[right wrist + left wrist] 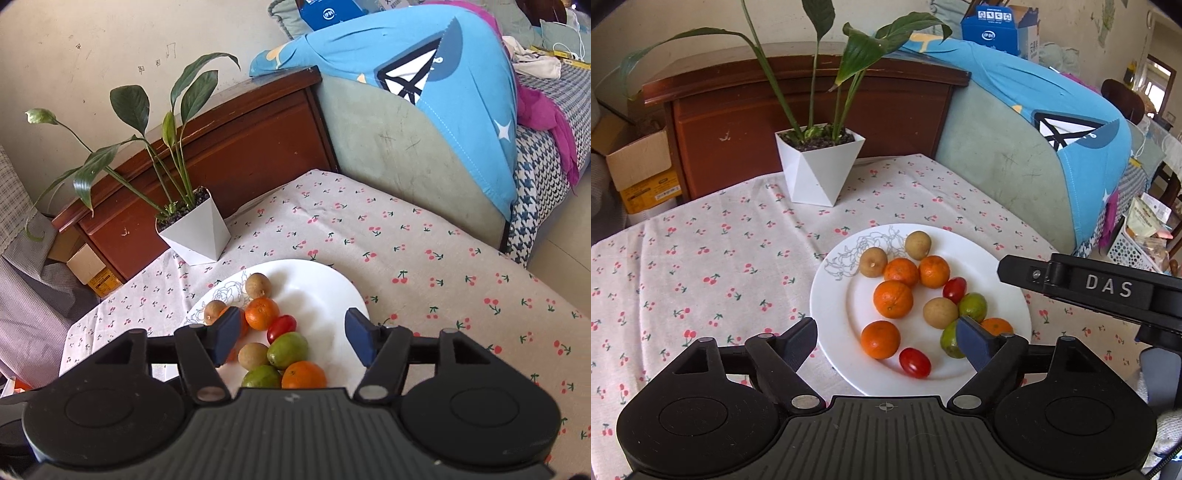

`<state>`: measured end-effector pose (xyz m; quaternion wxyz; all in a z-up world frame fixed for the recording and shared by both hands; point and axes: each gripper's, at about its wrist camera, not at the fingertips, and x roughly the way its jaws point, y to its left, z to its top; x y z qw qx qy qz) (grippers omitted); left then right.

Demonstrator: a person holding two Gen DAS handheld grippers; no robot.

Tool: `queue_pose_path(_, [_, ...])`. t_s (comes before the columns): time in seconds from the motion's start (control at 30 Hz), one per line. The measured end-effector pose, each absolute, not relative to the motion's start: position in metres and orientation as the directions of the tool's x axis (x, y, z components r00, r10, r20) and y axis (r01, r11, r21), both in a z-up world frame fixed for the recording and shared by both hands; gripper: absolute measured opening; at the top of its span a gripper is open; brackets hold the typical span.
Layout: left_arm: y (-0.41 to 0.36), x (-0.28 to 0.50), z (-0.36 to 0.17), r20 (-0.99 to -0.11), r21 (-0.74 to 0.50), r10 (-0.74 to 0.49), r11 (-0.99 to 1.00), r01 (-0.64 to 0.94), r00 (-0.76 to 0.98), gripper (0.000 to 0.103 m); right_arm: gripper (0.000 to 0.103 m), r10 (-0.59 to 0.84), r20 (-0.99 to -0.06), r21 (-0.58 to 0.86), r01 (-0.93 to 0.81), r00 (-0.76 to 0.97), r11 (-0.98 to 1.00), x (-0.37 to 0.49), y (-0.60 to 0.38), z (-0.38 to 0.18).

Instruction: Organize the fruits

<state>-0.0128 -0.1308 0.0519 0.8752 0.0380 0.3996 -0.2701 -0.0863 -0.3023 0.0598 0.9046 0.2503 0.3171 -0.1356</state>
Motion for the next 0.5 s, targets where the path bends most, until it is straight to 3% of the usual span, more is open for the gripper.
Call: queue_pose_path(0.5, [-0.108,-0.023,0.040,-0.799,-0.052,-0.267,0.924,0.379,0.539,0.093,0.085,-0.211,-0.701,0.259,0.519,0.682,0.815,-0.124,-0.261,0.051])
